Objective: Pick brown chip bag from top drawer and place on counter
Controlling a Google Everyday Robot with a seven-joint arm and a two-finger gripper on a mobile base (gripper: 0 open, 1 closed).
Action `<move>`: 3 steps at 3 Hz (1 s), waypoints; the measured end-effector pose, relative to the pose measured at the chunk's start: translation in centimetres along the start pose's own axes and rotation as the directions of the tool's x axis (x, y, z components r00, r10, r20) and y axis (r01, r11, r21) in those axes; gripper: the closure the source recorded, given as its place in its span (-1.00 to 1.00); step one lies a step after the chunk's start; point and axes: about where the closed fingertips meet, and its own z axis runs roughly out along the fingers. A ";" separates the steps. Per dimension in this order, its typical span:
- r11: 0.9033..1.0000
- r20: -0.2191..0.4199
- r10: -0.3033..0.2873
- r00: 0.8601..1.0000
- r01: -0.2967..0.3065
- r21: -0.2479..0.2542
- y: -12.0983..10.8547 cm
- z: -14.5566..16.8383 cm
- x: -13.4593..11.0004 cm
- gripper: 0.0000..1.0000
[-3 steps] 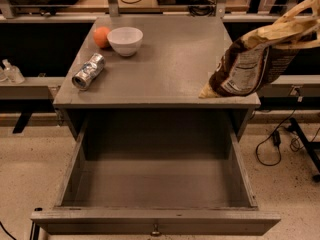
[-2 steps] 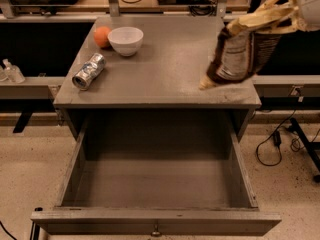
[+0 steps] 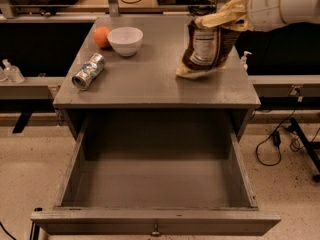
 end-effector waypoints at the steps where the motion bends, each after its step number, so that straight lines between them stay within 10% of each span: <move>1: 0.996 -0.039 -0.026 0.999 0.030 0.083 -0.7 3.9 0.0 1.00; 2: 0.989 -0.071 0.007 0.997 0.004 0.148 0.3 5.8 -1.1 1.00; 3: 0.982 -0.098 0.014 0.995 0.004 0.189 0.1 6.7 -1.1 0.49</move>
Offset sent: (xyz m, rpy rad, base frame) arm 0.0429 0.0440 -0.0502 0.1810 -0.2570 -0.1980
